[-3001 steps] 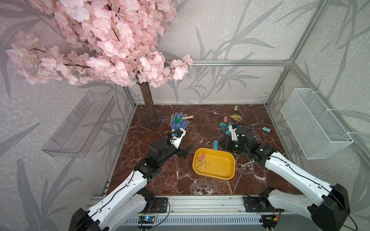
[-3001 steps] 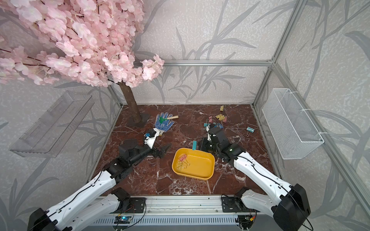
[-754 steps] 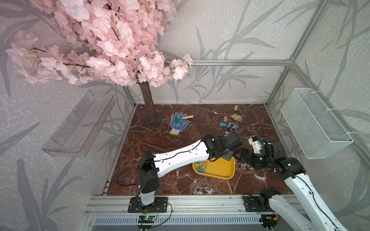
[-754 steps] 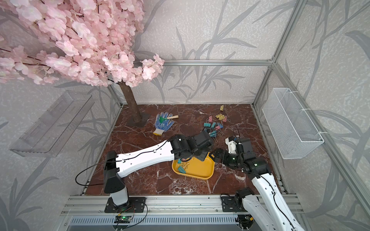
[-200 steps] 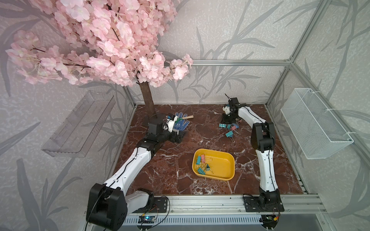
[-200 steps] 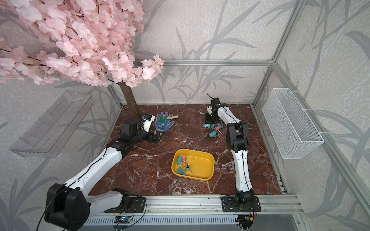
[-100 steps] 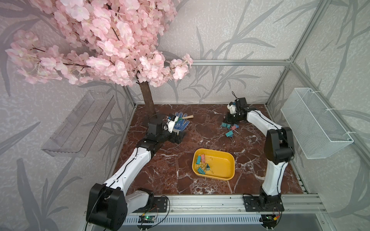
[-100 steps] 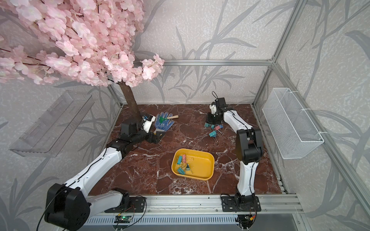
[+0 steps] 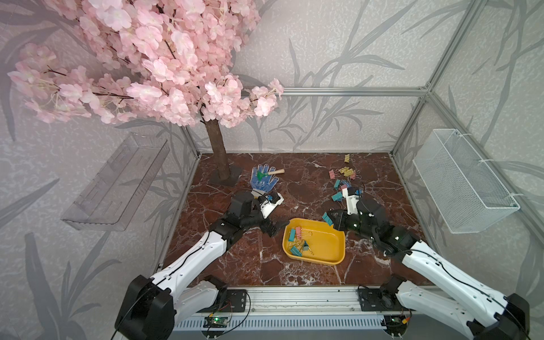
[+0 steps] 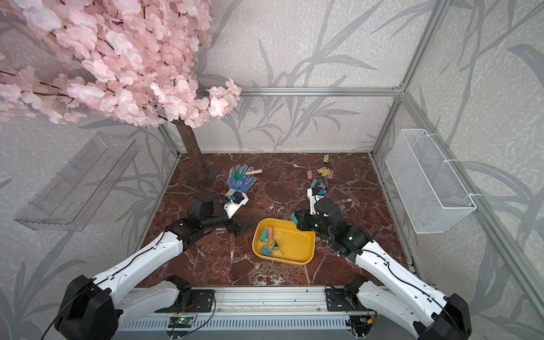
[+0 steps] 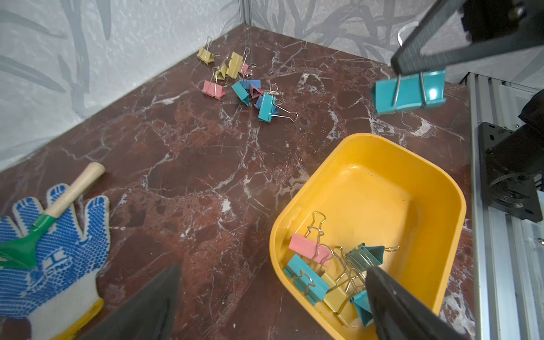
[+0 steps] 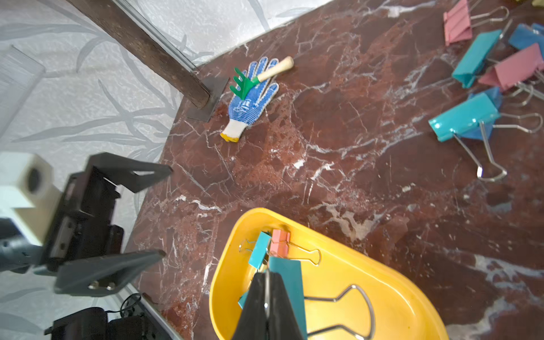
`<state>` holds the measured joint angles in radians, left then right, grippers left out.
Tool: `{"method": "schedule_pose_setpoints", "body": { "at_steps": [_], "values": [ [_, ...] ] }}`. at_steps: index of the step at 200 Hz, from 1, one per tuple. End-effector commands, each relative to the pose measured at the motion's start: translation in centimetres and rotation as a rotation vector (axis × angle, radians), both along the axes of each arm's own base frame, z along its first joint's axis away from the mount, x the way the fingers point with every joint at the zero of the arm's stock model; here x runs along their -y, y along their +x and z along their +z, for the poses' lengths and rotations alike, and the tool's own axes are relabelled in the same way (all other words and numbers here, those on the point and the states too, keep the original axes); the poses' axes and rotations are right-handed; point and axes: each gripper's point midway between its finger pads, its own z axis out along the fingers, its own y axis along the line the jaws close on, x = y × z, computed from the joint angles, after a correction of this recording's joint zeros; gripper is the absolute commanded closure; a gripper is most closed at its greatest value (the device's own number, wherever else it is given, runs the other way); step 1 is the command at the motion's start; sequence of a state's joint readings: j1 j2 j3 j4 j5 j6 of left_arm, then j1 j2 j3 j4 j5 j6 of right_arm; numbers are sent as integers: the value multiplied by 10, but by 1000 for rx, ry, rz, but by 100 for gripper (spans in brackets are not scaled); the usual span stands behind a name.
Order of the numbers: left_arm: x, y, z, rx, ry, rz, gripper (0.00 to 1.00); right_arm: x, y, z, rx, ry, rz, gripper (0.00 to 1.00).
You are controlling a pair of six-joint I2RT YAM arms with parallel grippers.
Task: Put the binder clips in the storage box
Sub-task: Place the binder clip in the storage box.
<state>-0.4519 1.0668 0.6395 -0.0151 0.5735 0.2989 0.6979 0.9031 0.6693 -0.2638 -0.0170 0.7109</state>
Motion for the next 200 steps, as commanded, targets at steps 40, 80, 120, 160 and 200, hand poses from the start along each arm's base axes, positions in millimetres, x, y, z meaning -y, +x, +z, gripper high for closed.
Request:
{"method": "schedule_pose_setpoints", "body": {
  "at_steps": [40,80,120,160,200],
  "values": [
    [-3,4,8,73,5,23,0,-48,4,-61,-70,-87,-29,100],
    [-5,9,2,30,29,58,0,-79,23,-97,-82,-117,-19,100],
    [-4,6,1,49,41,47,0,-90,30,-122,-99,-128,-13,100],
    [-5,4,3,78,46,40,0,-94,16,-118,-103,-114,21,75],
    [-3,3,5,81,45,34,0,-54,16,-54,50,-134,-60,53]
  ]
}}
